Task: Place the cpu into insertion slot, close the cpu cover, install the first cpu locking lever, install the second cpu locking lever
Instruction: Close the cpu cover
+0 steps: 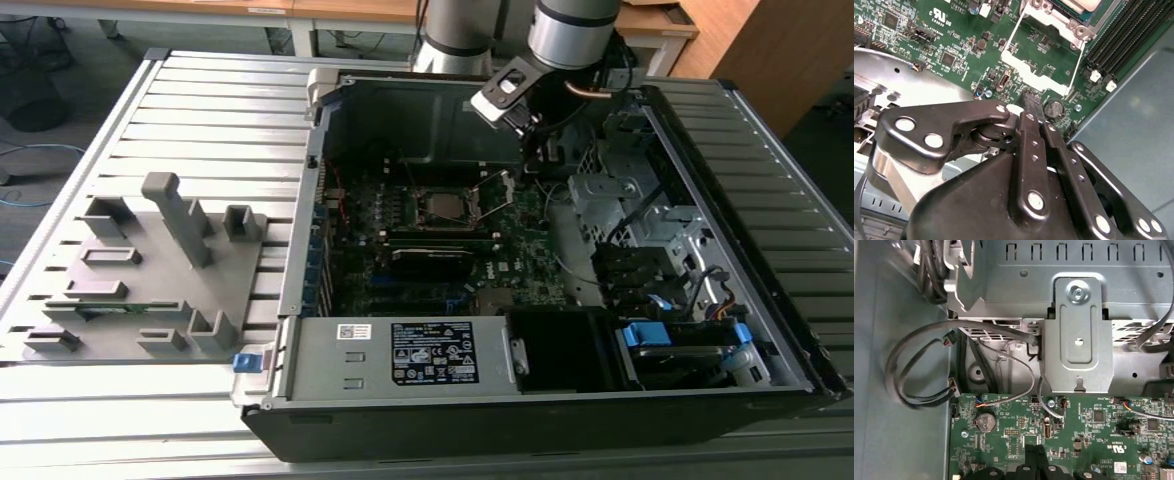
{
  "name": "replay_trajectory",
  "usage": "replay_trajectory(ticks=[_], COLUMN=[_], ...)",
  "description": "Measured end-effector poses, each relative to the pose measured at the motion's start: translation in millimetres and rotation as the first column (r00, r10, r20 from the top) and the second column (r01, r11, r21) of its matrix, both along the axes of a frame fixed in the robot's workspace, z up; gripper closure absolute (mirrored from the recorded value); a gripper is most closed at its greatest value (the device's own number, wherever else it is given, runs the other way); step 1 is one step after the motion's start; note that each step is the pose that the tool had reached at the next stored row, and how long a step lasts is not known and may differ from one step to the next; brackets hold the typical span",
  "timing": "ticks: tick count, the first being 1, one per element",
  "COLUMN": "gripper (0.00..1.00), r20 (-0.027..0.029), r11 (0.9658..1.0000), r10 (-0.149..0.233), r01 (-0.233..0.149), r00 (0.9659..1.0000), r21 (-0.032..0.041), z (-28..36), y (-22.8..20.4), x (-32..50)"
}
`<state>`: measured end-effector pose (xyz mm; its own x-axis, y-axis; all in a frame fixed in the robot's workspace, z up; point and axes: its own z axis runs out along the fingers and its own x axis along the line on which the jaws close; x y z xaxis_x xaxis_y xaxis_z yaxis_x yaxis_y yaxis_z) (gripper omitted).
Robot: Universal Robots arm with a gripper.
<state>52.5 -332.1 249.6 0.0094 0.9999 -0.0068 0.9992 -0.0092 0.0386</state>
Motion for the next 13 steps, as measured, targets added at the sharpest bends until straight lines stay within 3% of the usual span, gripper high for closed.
replay_trajectory(ticks=[7, 13], gripper=[0.90, 0.90], r20=[0.0000, 0.0000], r11=[1.0000, 1.0000], r10=[0.000, 0.000], r01=[0.000, 0.000], r00=[1.0000, 1.0000], r21=[0.0000, -0.0001], z=[-7.8, -8.2], y=[0.0, 0.0], x=[0.1, 0.1])
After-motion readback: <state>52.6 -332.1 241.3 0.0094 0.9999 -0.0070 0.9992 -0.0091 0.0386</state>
